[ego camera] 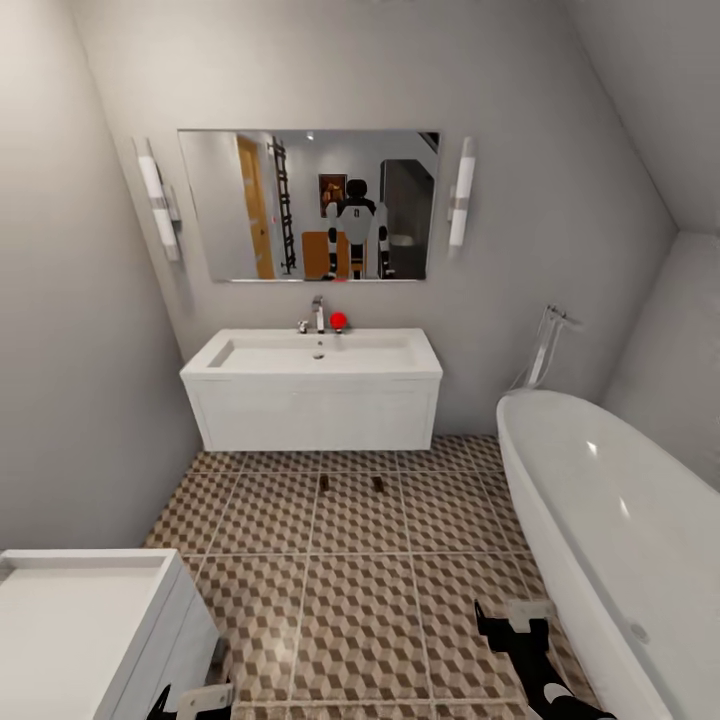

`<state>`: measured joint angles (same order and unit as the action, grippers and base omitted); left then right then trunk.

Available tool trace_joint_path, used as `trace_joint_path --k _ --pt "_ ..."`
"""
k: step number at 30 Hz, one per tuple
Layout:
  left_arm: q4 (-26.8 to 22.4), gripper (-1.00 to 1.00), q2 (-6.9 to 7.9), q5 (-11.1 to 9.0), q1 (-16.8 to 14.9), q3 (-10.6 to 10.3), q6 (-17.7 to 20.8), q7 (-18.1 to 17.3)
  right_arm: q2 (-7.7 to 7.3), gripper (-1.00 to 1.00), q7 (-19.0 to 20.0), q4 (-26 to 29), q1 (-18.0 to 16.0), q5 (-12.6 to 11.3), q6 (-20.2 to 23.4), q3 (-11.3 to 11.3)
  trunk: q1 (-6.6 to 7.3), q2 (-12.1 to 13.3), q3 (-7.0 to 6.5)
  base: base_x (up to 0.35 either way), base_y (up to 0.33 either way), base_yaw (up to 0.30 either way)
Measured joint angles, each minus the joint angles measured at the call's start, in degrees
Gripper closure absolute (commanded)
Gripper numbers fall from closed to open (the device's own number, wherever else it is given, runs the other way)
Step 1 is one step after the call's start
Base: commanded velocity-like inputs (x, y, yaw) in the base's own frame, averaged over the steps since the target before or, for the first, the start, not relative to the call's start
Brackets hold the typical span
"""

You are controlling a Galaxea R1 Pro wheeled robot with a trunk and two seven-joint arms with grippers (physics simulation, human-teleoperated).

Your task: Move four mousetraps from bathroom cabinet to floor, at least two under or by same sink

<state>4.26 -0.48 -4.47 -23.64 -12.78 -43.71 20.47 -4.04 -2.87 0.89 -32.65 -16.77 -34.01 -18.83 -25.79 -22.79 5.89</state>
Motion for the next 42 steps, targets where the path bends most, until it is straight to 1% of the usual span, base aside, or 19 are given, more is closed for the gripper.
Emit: trace_joint_path --k 21,28,42 --pt "0.0 -1.00 -0.06 0.0 0.0 0.0 0.0 0.0 0.03 -1.00 0.1 0.0 0.0 0.0 -0.1 -0.1 0.00 0.0 0.00 -0.327 0.000 0.002" --pt "0.0 -1.00 -0.08 0.0 0.0 0.0 0.0 0.0 0.09 -1.00 0.0 0.0 0.0 0.0 -0.1 -0.1 0.03 0.0 0.00 -0.084 0.000 0.151" --pt "0.0 -1.00 -0.16 0.0 0.0 0.0 0.1 0.0 0.09 -1.00 0.0 0.0 0.0 0.0 0.0 -0.1 0.04 0.0 0.00 -0.006 0.000 0.214"
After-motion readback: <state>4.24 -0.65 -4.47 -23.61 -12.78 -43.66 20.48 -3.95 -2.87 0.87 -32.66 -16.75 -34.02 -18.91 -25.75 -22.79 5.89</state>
